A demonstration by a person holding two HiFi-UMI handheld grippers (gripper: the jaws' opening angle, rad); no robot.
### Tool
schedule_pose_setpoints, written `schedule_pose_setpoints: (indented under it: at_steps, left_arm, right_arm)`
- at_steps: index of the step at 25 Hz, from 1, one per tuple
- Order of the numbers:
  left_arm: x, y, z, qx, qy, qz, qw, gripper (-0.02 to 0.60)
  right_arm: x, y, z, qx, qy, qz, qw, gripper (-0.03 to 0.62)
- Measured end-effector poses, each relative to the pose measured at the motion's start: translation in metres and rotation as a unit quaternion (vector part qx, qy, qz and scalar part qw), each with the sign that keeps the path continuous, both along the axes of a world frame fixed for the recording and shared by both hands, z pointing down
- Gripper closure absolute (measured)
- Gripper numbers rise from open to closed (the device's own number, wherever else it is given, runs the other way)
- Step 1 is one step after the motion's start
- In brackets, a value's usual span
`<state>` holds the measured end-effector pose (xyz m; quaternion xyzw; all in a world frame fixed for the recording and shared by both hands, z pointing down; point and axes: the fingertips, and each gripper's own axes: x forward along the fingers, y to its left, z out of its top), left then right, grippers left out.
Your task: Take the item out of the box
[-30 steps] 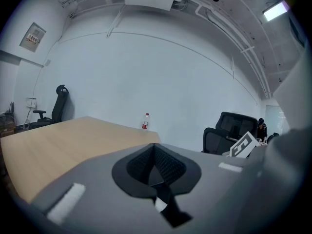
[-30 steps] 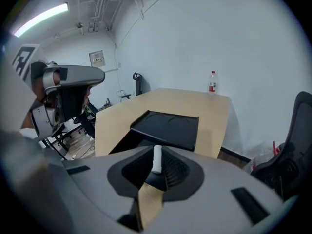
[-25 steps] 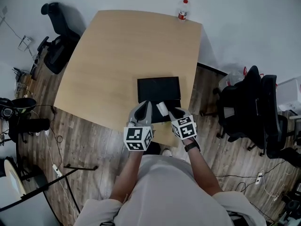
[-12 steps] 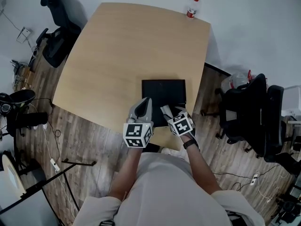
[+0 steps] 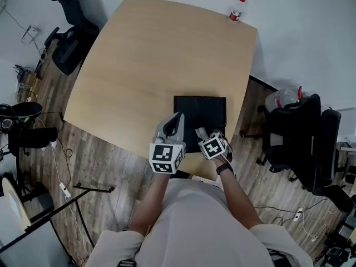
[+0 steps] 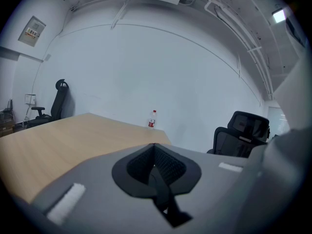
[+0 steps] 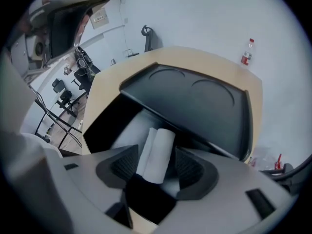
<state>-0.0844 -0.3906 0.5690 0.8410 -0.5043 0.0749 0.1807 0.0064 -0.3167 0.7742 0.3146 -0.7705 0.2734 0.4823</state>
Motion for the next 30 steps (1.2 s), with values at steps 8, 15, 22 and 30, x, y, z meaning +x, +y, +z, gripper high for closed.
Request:
schedule_pose_setpoints:
  at_steps: [8, 15, 22, 30]
  left_arm:
    - [-0.010, -0.002, -0.001, 0.001, 0.002, -0.011, 0.9999, 0.574]
    - [-0.013, 0.004, -0.004, 0.006, 0.003, -0.015, 0.9999, 0.574]
    - [-0.012, 0.016, -0.010, 0.010, 0.004, -0.016, 0.9998, 0.574]
    - [0.011, 0.053, -0.019, 0.007, 0.009, 0.013, 0.9998, 0.574]
  right_arm:
    - [0.002, 0.001, 0.014, -0.012, 0.021, -0.002, 1.000, 0.379]
    - [0.007, 0.006, 0.012, -0.009, 0.037, -0.009, 0.999, 0.445]
    - [0.007, 0.015, -0.006, 0.007, 0.022, -0.007, 1.000, 0.447]
    - [0.000, 0.031, -0.044, 0.037, -0.025, 0.004, 0.999, 0.447]
